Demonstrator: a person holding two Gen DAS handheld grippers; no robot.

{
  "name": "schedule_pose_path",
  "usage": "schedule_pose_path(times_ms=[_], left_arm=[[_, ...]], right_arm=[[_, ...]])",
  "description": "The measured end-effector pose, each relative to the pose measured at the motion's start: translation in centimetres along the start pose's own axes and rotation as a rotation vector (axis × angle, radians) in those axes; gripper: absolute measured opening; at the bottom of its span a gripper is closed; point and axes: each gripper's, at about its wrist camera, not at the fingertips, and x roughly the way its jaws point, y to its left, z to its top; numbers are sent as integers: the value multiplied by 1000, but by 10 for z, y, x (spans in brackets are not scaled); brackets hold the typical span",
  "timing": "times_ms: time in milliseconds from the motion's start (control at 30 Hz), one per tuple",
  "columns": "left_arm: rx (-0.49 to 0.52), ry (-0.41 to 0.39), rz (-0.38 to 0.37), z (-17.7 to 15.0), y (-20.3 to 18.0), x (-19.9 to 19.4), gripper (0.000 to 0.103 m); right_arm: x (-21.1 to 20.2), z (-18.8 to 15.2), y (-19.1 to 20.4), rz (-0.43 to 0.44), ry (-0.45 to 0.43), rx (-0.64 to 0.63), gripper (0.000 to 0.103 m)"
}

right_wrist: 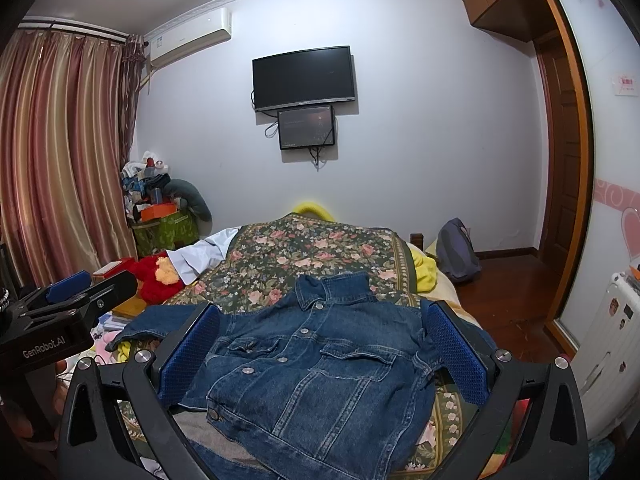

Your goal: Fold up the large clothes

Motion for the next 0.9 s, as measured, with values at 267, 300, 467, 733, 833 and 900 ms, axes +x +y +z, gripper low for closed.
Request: schedule_pose_path(times_ms=[267, 300, 467, 733, 833, 900], left_arm=[[3, 0, 0, 0, -1, 0, 103], [3, 0, 1, 0, 0, 0, 103], [2, 1, -1, 1, 0, -1, 103], [10, 0, -3, 4, -3, 0, 103], [12, -2, -5, 4, -4, 0, 103], [13, -2, -5, 3, -5, -1, 103]], right_arm=[[1, -2, -1, 1, -2, 0, 103], [1, -3, -2, 0, -2, 1, 103], [1, 0, -1, -1, -3, 2, 103], [2, 3, -4, -11, -5, 13, 103], [2, 2, -5, -12, -6, 15, 103], [2, 3, -5, -13, -6, 15, 103]])
